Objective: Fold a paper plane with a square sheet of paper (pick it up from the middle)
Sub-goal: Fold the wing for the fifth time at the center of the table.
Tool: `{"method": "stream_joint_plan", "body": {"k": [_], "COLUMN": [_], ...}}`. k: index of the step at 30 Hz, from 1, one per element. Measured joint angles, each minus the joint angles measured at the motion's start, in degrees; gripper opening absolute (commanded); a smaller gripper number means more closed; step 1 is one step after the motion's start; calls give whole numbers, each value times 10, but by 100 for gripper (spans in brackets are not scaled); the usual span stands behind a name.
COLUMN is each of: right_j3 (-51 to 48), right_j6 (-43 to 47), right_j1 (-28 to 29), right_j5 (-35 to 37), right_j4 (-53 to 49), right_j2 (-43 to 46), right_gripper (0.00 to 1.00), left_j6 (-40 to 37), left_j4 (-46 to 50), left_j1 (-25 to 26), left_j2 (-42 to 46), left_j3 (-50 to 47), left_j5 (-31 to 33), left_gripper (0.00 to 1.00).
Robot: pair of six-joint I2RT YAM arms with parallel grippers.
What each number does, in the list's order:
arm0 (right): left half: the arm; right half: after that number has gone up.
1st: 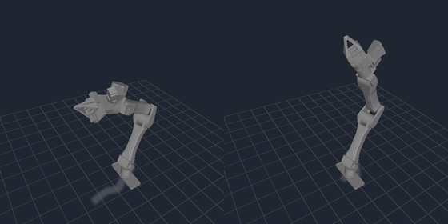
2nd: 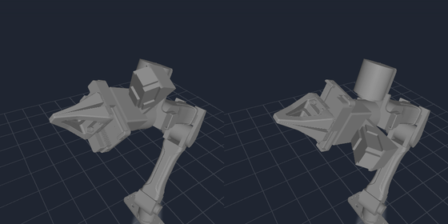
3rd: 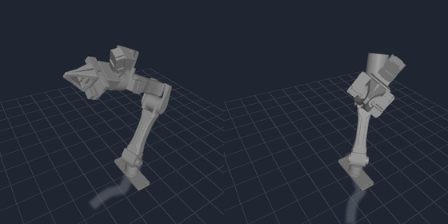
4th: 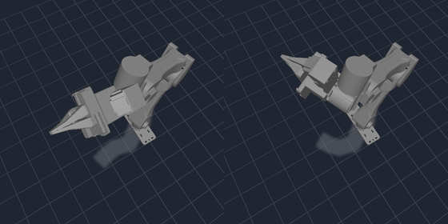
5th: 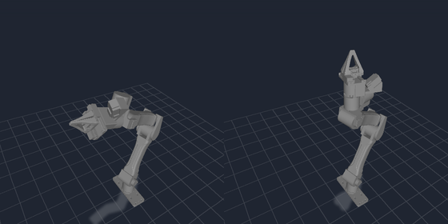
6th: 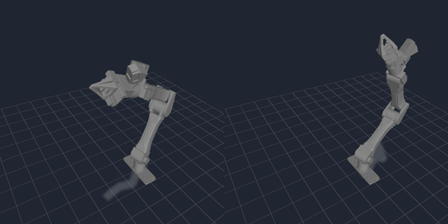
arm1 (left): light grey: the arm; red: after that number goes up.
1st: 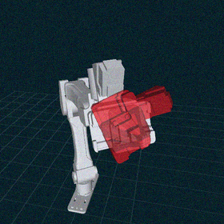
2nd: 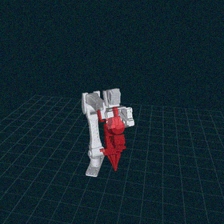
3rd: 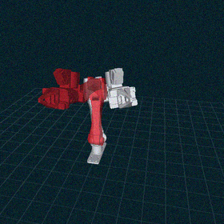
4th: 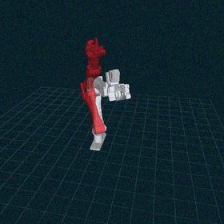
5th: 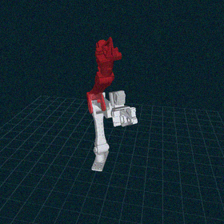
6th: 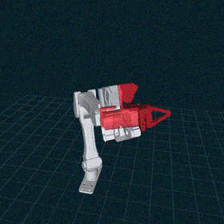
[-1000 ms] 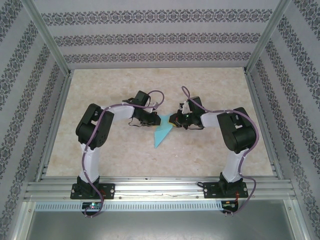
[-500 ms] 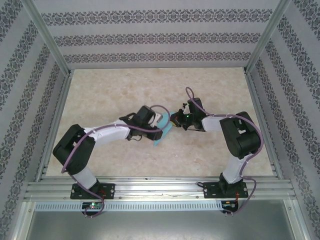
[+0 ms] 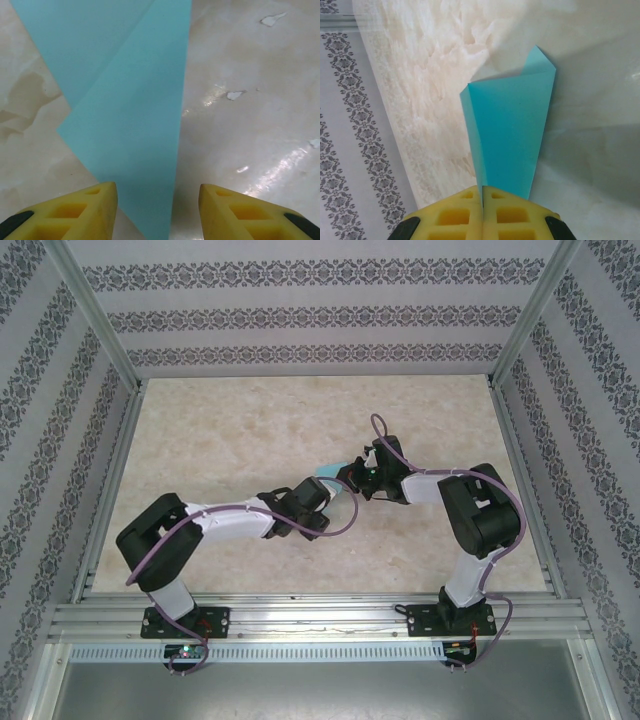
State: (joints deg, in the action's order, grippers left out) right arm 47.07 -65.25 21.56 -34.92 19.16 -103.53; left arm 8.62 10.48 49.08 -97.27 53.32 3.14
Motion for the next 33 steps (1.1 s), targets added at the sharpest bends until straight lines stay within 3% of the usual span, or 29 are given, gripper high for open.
{"method": "stream_joint_plan", "body": {"k": [18,33], "right_j3": [0,0], "right_j6": [-9,-10], "right_j1": [5,5], "right_j5": [0,0], "right_j4": [0,0], "right_j2": [0,0], "right_gripper": [1,0], "left_j6": [-30,-33], "left_j4": [7,14], "left_j1": [24,31], "left_j2": [-62,-66], "left_j3": [50,50], "left_j5": [67,103], "left_gripper": [42,27]}}
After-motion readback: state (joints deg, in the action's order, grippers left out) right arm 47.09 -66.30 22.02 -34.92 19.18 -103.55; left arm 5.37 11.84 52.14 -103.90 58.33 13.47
